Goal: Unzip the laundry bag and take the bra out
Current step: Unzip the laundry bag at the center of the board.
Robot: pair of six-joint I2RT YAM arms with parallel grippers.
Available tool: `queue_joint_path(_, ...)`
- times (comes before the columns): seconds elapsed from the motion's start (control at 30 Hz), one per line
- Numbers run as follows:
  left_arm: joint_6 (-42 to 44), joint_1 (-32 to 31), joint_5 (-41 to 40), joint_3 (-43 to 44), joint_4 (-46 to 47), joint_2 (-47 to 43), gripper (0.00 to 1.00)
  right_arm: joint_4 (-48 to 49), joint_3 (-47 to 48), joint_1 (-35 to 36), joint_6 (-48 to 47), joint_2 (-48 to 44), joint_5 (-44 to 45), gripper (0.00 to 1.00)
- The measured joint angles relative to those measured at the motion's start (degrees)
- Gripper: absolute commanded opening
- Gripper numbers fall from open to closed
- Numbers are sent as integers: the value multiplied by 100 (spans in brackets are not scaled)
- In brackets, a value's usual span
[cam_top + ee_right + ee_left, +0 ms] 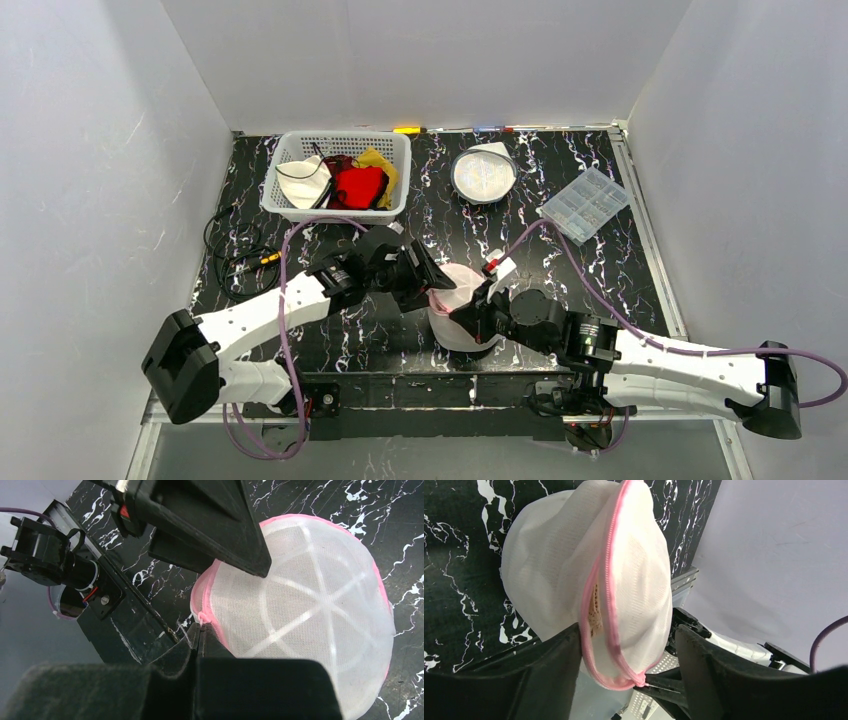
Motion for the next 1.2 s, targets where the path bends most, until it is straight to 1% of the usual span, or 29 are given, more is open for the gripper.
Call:
queue_joint_path(0.1,-79,-9,-2,-136,225,68,37,55,-44,0,2,2,-9,1)
queue_joint_path(0.23,-142,-9,-50,-319,328,68,6,46,-70,0,2,-11,-9,1)
queue_joint_path(0.27,-136,-9,-72,-323,328,68,0,35,-70,0,2,-26,0,1)
queue_joint_path(0.47,-39,35,-107,-326,374,66,0,-234,-70,0,0,-284,96,1)
queue_joint_path(0.73,188,476,-109,-479,354,-7,0,-1025,-57,0,35,-841,575,1)
queue_joint_path(0.83,476,645,20,-479,391,-39,0,-1311,-59,0,101,-1054,859,1)
queue_joint_path(0.9,758,767,271,-439,420,-17,0,-1362,-59,0,109,-1185,931,1)
queue_joint_path(1.0,1333,984,809,-39,343,258,0,-1335,-57,0,55,-1261,907,1)
queue_joint_path(1.07,1698,1086,1154,428,229,570,0,-1329,-37,0,-11,-1250,850,1)
queue_joint_path(1.13,2129,1156,1541,1073,90,942,0,-1307,9,0,-66,-1209,772,1)
queue_joint_path(1.2,2446,1174,1794,1537,-33,1167,3,-1250,61,0,-118,-1158,708,1)
